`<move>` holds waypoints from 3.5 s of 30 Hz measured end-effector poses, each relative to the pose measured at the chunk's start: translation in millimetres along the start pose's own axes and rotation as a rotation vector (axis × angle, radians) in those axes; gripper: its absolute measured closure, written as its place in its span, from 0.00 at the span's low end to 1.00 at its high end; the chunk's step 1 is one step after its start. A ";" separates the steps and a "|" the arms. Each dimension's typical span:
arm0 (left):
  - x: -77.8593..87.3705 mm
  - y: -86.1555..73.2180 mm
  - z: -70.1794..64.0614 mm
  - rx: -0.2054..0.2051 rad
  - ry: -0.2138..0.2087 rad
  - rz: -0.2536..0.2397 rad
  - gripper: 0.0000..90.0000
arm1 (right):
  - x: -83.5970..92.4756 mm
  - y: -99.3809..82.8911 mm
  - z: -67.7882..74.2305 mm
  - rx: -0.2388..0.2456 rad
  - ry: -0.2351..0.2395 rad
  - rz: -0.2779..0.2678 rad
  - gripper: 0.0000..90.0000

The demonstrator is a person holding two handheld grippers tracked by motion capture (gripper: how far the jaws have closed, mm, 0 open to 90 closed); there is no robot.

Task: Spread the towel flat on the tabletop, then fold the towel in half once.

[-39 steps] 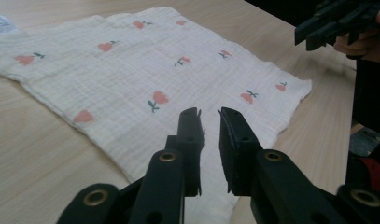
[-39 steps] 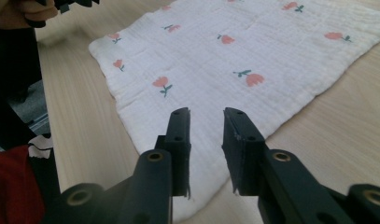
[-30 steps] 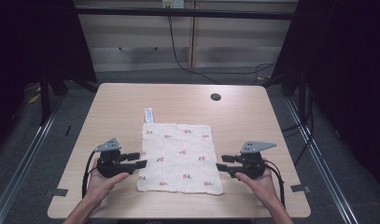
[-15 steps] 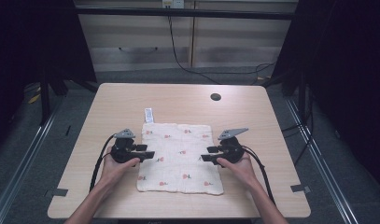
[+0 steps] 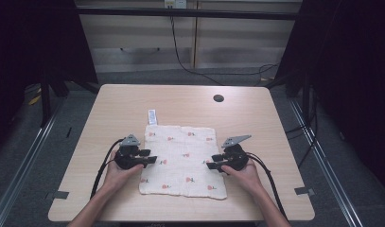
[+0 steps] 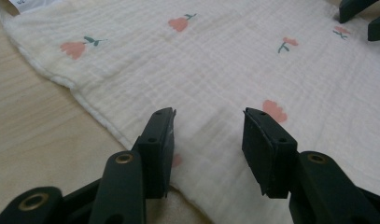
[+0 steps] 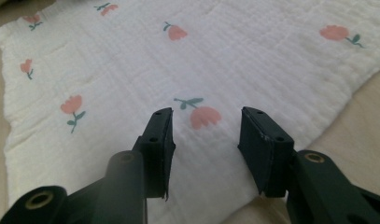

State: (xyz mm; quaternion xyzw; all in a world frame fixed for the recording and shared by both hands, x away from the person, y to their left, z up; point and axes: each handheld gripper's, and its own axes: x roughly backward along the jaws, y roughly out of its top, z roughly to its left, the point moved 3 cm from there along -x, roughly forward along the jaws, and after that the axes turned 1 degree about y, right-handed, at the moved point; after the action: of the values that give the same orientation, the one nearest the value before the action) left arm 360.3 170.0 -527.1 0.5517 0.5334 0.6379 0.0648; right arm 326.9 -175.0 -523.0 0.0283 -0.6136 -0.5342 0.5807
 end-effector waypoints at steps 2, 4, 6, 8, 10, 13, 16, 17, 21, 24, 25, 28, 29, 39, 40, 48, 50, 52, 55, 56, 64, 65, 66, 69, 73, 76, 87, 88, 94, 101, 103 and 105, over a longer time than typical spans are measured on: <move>0.5 -0.9 -1.6 0.003 -0.003 -0.002 0.59 | 2.1 -2.7 1.6 0.002 -0.007 -0.005 0.61; 0.7 -1.6 -4.9 -0.009 -0.008 0.001 0.60 | 3.8 -4.8 3.8 0.016 -0.016 -0.003 0.60; 1.3 -2.8 -9.3 -0.017 -0.010 0.006 0.59 | 5.3 -6.7 6.5 0.016 -0.021 0.002 0.60; 2.0 -3.7 -13.8 -0.029 -0.020 0.014 0.60 | 7.0 -8.2 8.8 0.023 -0.027 0.012 0.60; 2.8 -5.4 -17.7 -0.028 -0.025 0.014 0.60 | 8.0 -10.2 11.5 0.024 -0.024 0.009 0.60; 4.2 -6.9 -22.1 -0.033 -0.037 0.020 0.60 | 11.2 -12.9 14.7 0.028 -0.025 0.026 0.60; 6.1 -8.4 -25.2 -0.024 -0.043 0.027 0.61 | 13.1 -15.5 16.6 0.027 -0.015 0.023 0.60; 6.8 -9.4 -26.2 -0.025 -0.048 0.025 0.61 | 14.2 -16.3 17.5 0.025 -0.015 0.030 0.60; 8.5 -12.1 -32.4 -0.029 -0.050 0.025 0.61 | 18.7 -21.1 23.1 0.030 -0.010 0.044 0.60; 8.2 -12.9 -38.3 -0.031 -0.056 0.029 0.61 | 22.2 -25.5 26.4 0.022 -0.003 0.044 0.61; 8.9 -14.0 -39.6 -0.041 -0.055 0.027 0.61 | 22.7 -26.7 26.9 0.021 0.001 0.039 0.61; 12.1 -16.7 -41.2 -0.023 -0.078 0.031 0.61 | 24.9 -29.0 29.0 0.009 0.011 0.042 0.61; 12.5 -17.0 -42.0 -0.024 -0.075 0.034 0.61 | 24.9 -29.2 29.0 0.018 0.011 0.040 0.61; 14.3 -17.8 -42.3 -0.052 -0.061 0.042 0.69 | 24.0 -13.0 21.1 -0.002 0.010 0.009 0.59; 14.1 -17.4 -41.3 -0.051 -0.059 0.041 0.69 | 24.2 -7.8 15.9 -0.007 -0.001 -0.005 0.60; 11.0 -14.7 -32.6 -0.035 -0.054 0.023 0.69 | 10.0 15.4 -41.3 -0.112 -0.075 -0.098 0.69; 10.9 -14.7 -32.0 -0.035 -0.056 0.021 0.69 | 6.9 20.3 -53.4 -0.125 -0.100 -0.097 0.69; 10.9 -14.9 -31.8 -0.035 -0.058 0.020 0.69 | 2.9 24.8 -62.1 -0.121 -0.124 -0.080 0.69; 11.0 -14.8 -31.5 -0.022 -0.062 0.021 0.68 | -0.7 31.1 -71.9 -0.125 -0.141 -0.081 0.69; 11.0 -14.7 -31.6 -0.019 -0.064 0.022 0.68 | -2.1 32.6 -74.3 -0.131 -0.141 -0.083 0.69; 11.2 -14.4 -29.1 -0.014 -0.085 0.024 0.68 | -10.0 33.5 -78.8 -0.121 -0.163 -0.048 0.72; 11.2 -14.5 -28.7 0.000 -0.088 0.022 0.68 | -9.9 33.6 -78.8 -0.119 -0.165 -0.045 0.74; 11.3 -14.5 -27.8 0.007 -0.092 0.023 0.69 | -9.9 33.6 -78.5 -0.115 -0.174 -0.042 0.76; 11.3 -15.0 -26.9 0.009 -0.101 0.016 0.69 | -11.7 33.8 -75.3 -0.089 -0.164 -0.038 0.82; 11.5 -15.6 -28.9 -0.017 -0.104 0.016 0.65 | -14.0 33.9 -73.4 -0.087 -0.158 -0.041 0.95; 10.7 -15.7 -30.2 -0.019 -0.124 0.012 0.57 | -14.3 33.8 -74.5 -0.104 -0.149 -0.056 0.96; 25.0 12.5 -8.6 0.060 -0.060 -0.063 0.48 | -7.0 35.8 -67.8 -0.104 -0.122 -0.108 0.96; 27.1 17.5 -3.7 0.063 -0.043 -0.070 0.47 | -7.5 36.2 -67.4 -0.097 -0.119 -0.109 0.96; 24.0 33.7 29.9 0.096 0.024 -0.060 0.51 | -3.2 37.2 -66.2 -0.087 -0.125 -0.106 0.96; 14.3 37.5 63.2 0.151 0.043 -0.063 0.63 | 0.0 31.5 -62.1 -0.091 -0.124 -0.098 0.96; 8.4 38.3 69.7 0.169 0.040 -0.057 0.64 | 0.0 30.9 -61.1 -0.091 -0.124 -0.102 0.96; 1.0 38.6 73.3 0.173 0.041 -0.046 0.66 | -0.3 31.5 -60.5 -0.087 -0.121 -0.109 0.96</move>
State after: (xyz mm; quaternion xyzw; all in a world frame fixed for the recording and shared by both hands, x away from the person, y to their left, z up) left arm 436.0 198.9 -510.4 0.5297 0.6002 0.5989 0.0210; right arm 390.3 -199.0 -516.4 0.0040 -0.6215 -0.5919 0.5133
